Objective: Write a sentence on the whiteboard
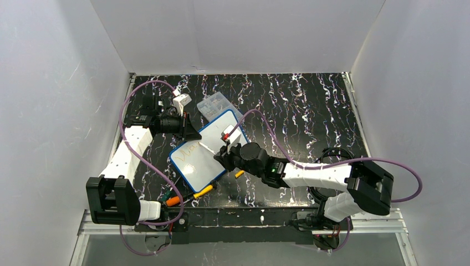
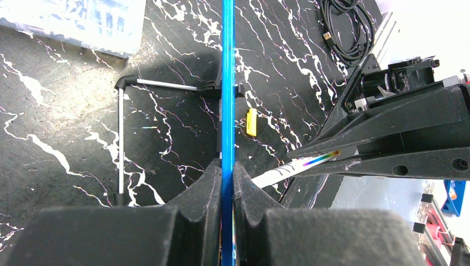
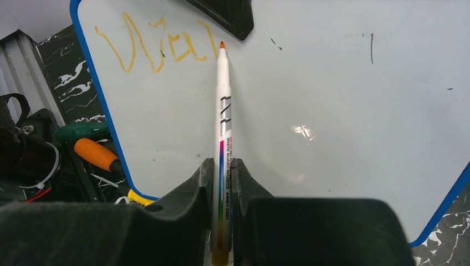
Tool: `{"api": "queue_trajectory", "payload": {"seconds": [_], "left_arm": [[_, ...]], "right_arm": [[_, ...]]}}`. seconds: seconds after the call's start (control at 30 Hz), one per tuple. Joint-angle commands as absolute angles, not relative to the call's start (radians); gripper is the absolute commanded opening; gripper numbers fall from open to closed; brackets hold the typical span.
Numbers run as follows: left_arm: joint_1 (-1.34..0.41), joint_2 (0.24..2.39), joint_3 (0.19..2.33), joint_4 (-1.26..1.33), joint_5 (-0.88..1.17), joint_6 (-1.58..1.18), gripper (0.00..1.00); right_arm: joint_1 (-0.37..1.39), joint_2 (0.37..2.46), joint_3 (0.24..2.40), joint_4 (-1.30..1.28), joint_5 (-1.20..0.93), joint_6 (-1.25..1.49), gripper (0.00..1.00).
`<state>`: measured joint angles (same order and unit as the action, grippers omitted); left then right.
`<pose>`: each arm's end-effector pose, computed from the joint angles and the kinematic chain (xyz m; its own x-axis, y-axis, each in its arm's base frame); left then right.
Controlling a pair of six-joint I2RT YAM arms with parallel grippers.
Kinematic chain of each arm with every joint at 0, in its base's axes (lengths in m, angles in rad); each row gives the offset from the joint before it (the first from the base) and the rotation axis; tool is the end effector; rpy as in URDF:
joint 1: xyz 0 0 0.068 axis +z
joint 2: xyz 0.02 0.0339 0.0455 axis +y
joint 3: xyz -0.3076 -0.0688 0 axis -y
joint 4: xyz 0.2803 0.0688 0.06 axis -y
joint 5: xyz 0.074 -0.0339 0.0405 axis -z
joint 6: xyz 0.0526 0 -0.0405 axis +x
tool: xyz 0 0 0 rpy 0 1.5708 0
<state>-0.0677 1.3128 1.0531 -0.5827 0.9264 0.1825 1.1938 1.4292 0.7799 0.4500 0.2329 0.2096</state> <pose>0.2946 -0.0621 0.3181 -0.6284 0.1519 -0.7629 0.6972 0.5448 -0.4659 0.1434 0.3292 0.2716 -0.2422 -0.0618 -0.9683 -0.7882 0.5944 0.1593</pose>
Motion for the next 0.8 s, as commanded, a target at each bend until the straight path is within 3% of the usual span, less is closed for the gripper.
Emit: {"api": "queue_trajectory", "payload": {"seconds": [0.0,0.77], "left_arm": [[-0.074,1.304,1.048,-0.641,0.957,0.188,0.0],[-0.074,1.303,1.048,-0.641,0.958,0.189,0.0]], "right_arm": [[1.198,1.445,0.836,0.471,0.278,0.212,0.01],[1.198,1.444,0.831,0.459,0.265,0.215,0.01]]}}
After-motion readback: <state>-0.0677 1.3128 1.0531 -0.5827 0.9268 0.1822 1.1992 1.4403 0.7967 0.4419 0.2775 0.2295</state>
